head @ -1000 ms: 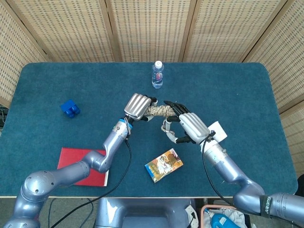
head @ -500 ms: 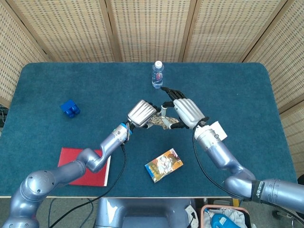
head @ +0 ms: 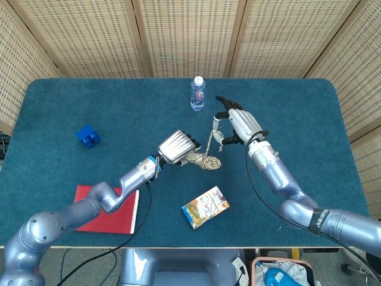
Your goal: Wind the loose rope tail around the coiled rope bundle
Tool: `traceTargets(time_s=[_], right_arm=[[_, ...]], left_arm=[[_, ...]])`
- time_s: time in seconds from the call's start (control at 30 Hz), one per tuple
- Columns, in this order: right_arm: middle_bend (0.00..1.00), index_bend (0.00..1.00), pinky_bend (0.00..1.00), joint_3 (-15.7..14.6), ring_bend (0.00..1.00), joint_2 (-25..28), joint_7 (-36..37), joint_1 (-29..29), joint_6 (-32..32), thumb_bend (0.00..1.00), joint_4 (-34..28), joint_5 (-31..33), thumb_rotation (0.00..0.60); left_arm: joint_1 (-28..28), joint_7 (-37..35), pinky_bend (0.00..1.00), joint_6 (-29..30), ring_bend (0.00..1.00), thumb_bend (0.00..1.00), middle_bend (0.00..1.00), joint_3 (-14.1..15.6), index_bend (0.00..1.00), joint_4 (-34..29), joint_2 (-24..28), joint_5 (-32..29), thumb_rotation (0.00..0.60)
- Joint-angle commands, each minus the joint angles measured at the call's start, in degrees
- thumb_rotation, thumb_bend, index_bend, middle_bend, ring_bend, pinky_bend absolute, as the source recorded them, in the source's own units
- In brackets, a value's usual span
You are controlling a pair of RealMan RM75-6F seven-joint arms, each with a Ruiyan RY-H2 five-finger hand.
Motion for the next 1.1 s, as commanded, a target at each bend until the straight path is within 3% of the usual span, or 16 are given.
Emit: traceTargets(time_s=[0.03, 0.3, 0.8, 0.93, 1.1], right_arm=[[0.00, 0.72, 0.00, -0.65, 0.00, 1.14, -0.19, 1.67, -3.44, 0.50, 2.49, 3.44, 0.600], [0.00, 0.72, 0.00, -2.41, 0.00, 1.23, 2.73, 2.96, -11.08, 0.49, 9.88, 7.42, 0.600], [0.00, 0.72, 0.00, -4.06, 0.00, -0.45, 9.04, 2.53, -19.49, 0.47, 16.60, 4.47, 0.600], [0.00, 0.72, 0.00, -4.79, 0.00, -0.61, 10.36, 2.40, -21.37, 0.47, 17.32, 3.66, 0.600], [0.00, 0.72, 0.00, -5.05, 0.00, -0.86, 12.71, 1.50, -22.49, 0.47, 17.48, 3.10, 0.600]], left_arm=[[0.06, -1.85, 0.62, 0.26, 0.53, 0.52, 0.60, 0.89, 0.76, 0.19, 0.39, 1.26, 0.600], [1.07, -6.99, 0.62, 1.50, 0.53, 0.56, 0.59, 2.11, 0.76, -0.48, 1.23, 2.92, 0.600], [1.51, -15.29, 0.62, 3.60, 0.53, 0.57, 0.59, 0.13, 0.76, -2.71, 2.72, 2.74, 0.600], [1.73, -17.97, 0.62, 3.21, 0.53, 0.58, 0.59, -1.12, 0.76, -4.05, 3.20, 1.43, 0.600], [1.95, -21.21, 0.62, 0.95, 0.53, 0.58, 0.59, -4.76, 0.76, -5.12, 3.28, -3.19, 0.600]])
